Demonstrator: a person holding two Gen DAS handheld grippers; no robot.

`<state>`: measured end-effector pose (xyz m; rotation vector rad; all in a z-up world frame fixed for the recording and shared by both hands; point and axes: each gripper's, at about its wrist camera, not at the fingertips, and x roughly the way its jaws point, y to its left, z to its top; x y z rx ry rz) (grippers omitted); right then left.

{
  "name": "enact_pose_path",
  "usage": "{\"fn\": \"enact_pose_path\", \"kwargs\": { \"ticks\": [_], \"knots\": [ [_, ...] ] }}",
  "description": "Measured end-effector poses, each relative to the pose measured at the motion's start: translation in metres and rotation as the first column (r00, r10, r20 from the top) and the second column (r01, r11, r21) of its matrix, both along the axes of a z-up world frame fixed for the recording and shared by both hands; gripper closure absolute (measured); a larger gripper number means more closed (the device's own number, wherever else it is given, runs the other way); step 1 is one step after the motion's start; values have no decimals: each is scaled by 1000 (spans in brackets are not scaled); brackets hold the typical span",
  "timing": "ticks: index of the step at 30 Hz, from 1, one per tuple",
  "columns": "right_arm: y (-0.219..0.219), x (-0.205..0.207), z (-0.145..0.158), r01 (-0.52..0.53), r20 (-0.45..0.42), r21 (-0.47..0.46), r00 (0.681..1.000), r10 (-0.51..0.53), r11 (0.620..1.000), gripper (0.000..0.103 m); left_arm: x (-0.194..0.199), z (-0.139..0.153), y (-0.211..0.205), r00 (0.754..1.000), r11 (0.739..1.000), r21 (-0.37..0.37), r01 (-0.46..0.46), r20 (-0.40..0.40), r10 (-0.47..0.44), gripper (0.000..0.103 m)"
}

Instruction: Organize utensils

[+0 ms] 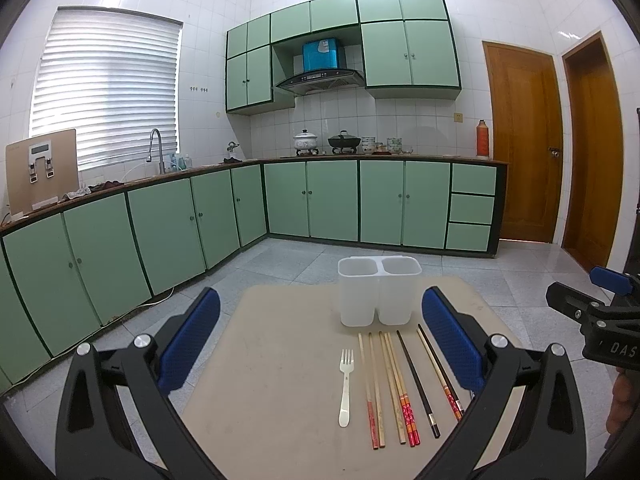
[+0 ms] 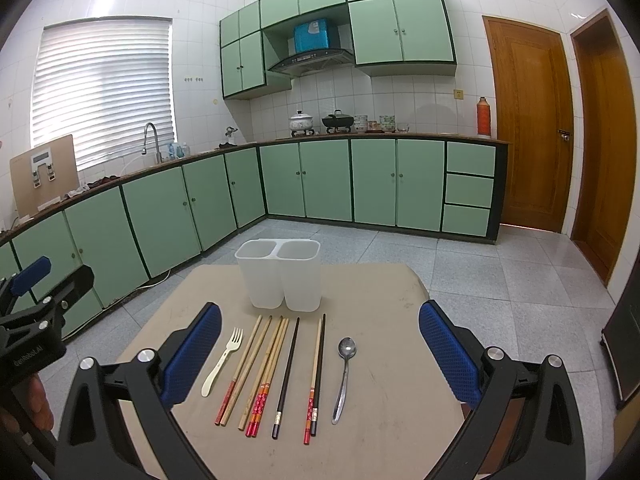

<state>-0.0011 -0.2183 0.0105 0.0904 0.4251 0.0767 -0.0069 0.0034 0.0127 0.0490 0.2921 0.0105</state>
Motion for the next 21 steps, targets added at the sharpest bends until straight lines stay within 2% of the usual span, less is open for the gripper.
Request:
{"fn": "enact_pose_path", "kwargs": {
  "ticks": [21],
  "knots": [
    [1,1,0,0,1,1,1000,0,1000,6,-2,-5,-6,1000,1000,5,1,2,-1,5]
  ]
}}
